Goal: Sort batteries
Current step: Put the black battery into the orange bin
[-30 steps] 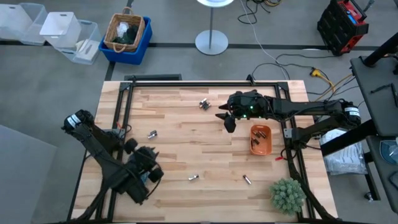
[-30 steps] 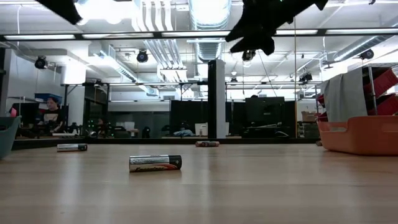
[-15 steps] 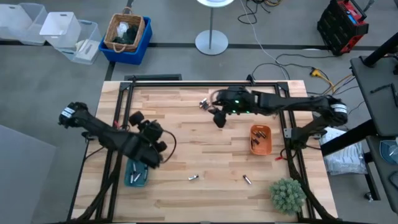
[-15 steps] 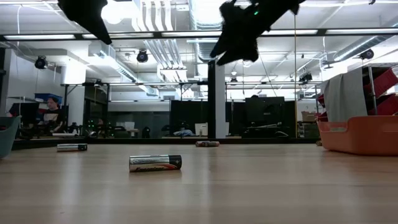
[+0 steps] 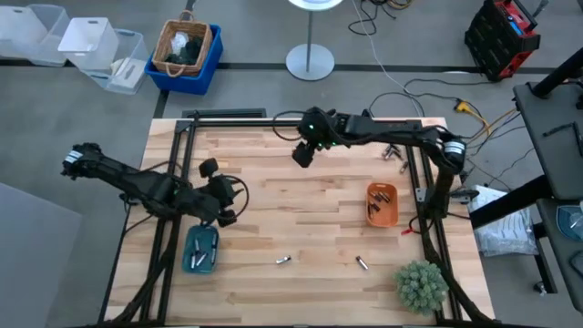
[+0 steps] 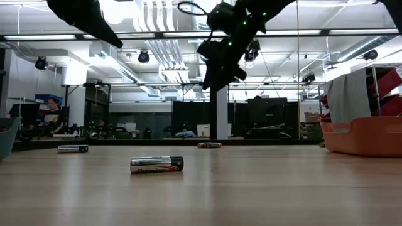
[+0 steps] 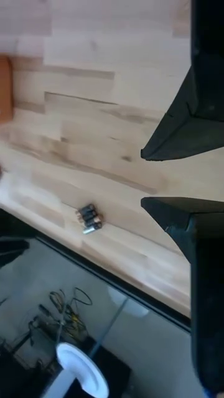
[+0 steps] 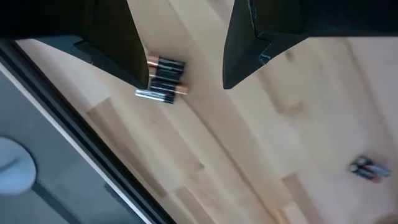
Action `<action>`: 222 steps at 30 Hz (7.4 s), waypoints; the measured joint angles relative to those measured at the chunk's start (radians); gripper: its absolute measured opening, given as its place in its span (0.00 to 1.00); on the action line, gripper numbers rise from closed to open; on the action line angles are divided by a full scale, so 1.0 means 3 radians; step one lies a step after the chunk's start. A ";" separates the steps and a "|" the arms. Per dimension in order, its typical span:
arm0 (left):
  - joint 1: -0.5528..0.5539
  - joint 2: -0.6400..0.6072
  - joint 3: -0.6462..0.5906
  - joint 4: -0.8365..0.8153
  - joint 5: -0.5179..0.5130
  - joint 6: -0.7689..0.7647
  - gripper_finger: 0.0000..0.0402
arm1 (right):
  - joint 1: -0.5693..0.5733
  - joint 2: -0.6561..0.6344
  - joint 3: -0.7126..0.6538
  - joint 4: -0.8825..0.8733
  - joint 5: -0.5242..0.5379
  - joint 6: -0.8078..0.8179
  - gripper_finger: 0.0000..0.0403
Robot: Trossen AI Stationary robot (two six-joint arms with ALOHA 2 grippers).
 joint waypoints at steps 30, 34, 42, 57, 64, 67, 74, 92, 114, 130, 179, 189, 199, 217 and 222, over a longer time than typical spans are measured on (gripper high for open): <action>0.0106 -0.0552 -0.0345 -0.0081 -0.0179 0.0290 0.21 | -0.0238 0.0698 0.0134 -0.0449 -0.0001 0.0178 0.54; 0.0105 -0.0555 -0.0345 -0.0095 -0.0181 0.0290 0.21 | -0.0223 0.0768 0.0134 -0.0438 -0.0001 0.0196 0.61; 0.0105 -0.0561 -0.0345 -0.0106 -0.0184 0.0292 0.21 | -0.0178 0.0882 0.0120 -0.0333 0.0001 0.0282 0.76; 0.0105 -0.0560 -0.0345 -0.0104 -0.0184 0.0295 0.21 | -0.0180 0.1070 0.0120 -0.0224 -0.0003 0.0292 0.86; 0.0105 -0.0559 -0.0345 -0.0104 -0.0184 0.0296 0.21 | -0.0180 0.1057 0.0123 -0.0142 -0.0004 0.0308 0.86; 0.0105 -0.0559 -0.0345 -0.0104 -0.0184 0.0296 0.21 | -0.0181 0.1057 0.0123 -0.0092 -0.0004 0.0313 0.86; 0.0105 -0.0559 -0.0345 -0.0104 -0.0184 0.0296 0.21 | -0.0181 0.1057 0.0123 -0.0073 -0.0005 0.0355 0.86; 0.0105 -0.0559 -0.0345 -0.0104 -0.0184 0.0296 0.21 | -0.0181 0.1057 0.0126 -0.0017 -0.0004 0.0373 0.86; 0.0105 -0.0559 -0.0345 -0.0104 -0.0184 0.0298 0.21 | -0.0180 0.1061 0.0126 -0.0010 -0.0003 0.0310 0.86; 0.0105 -0.0559 -0.0345 -0.0104 -0.0184 0.0298 0.21 | -0.0180 0.1061 0.0126 -0.0009 -0.0003 0.0313 0.80; 0.0105 -0.0557 -0.0345 -0.0107 -0.0184 0.0298 0.21 | -0.0180 0.1130 0.0045 0.0107 -0.0001 0.0348 0.84; 0.0105 -0.0557 -0.0345 -0.0108 -0.0184 0.0298 0.21 | -0.0180 0.1156 0.0046 0.0134 0.0009 0.0397 0.80; 0.0105 -0.0557 -0.0345 -0.0113 -0.0184 0.0298 0.21 | -0.0184 0.1160 0.0050 0.0087 0.0018 0.0458 0.69; 0.0105 -0.0557 -0.0345 -0.0115 -0.0184 0.0297 0.21 | -0.0187 0.1163 0.0050 0.0011 -0.0002 0.0477 0.60; 0.0105 -0.0557 -0.0345 -0.0117 -0.0184 0.0298 0.21 | -0.0189 0.1163 0.0054 -0.0035 -0.0005 0.0480 0.58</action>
